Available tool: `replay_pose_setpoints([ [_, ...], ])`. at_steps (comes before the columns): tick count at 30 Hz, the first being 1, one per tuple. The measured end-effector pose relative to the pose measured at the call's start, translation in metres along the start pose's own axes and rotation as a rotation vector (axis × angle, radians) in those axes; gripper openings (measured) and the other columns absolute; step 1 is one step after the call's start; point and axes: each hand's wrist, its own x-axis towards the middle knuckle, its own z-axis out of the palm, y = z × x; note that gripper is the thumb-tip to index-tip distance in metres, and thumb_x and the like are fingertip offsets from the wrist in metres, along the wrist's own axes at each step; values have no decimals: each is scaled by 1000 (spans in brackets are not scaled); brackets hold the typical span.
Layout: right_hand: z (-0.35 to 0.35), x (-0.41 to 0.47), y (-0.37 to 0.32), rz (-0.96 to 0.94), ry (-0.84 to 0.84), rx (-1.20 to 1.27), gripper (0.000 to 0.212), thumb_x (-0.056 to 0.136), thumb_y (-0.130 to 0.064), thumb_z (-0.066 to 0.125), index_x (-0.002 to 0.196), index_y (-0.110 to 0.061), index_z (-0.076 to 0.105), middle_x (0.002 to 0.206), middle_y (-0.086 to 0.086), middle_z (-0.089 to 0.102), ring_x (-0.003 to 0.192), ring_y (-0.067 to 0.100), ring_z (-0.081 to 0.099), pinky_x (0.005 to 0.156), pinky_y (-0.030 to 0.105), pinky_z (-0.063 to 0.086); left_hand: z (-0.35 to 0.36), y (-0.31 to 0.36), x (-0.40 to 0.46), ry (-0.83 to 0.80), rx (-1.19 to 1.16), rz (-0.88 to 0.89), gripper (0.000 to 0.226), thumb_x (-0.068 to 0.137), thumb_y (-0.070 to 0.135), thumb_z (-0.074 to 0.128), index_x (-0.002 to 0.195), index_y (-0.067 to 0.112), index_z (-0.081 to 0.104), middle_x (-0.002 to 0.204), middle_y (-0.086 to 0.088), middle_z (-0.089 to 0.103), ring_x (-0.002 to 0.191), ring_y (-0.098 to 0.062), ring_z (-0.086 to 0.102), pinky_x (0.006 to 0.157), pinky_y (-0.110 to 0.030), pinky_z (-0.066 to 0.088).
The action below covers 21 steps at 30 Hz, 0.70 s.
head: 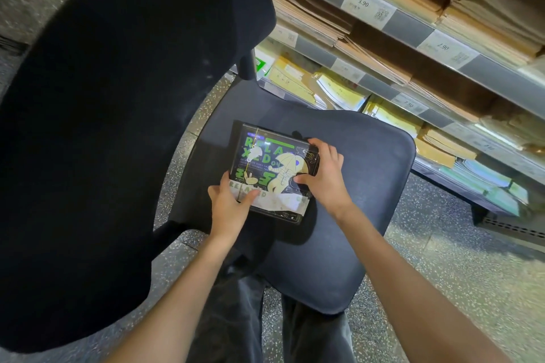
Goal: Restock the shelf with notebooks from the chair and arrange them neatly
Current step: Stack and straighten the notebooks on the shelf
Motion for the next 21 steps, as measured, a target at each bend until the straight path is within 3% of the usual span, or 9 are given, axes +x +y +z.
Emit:
replay_pose_setpoints([
  [3,-9,1,-3,-31,34,-15,76,70,2,75,133,-18,39,133,3,37,123,17,25,102,26,28,4,3,1,-3,-28,16,75,80,25,71,142,13,31,125,-14,37,89,1,31,84,-8,27],
  [10,-33,11,-3,-35,-2,10,73,68,-5,78,128,-23,42,136,5,35,125,21,29,99,27,30,13,17,5,-5,0,50,78,80,25,70,144,14,26,127,-15,44,126,-25,36,95,-25,32],
  [14,-42,13,3,14,-66,93,65,71,-6,77,120,-28,40,116,7,55,102,22,55,82,29,47,19,14,9,-37,58,45,78,78,35,71,141,13,32,124,-8,59,118,-27,52,101,-42,39],
  [17,-44,13,4,-4,-65,62,63,74,-5,74,121,-26,39,116,8,55,100,21,57,86,36,51,22,14,6,-37,50,36,78,75,38,72,140,16,35,119,-7,61,112,-26,55,99,-45,42],
  [21,-56,7,-1,-20,-43,84,64,78,-4,71,128,-23,36,116,4,51,100,18,52,81,27,47,21,22,3,-36,42,70,81,70,50,68,139,22,37,116,-5,62,111,-25,55,99,-48,40],
])
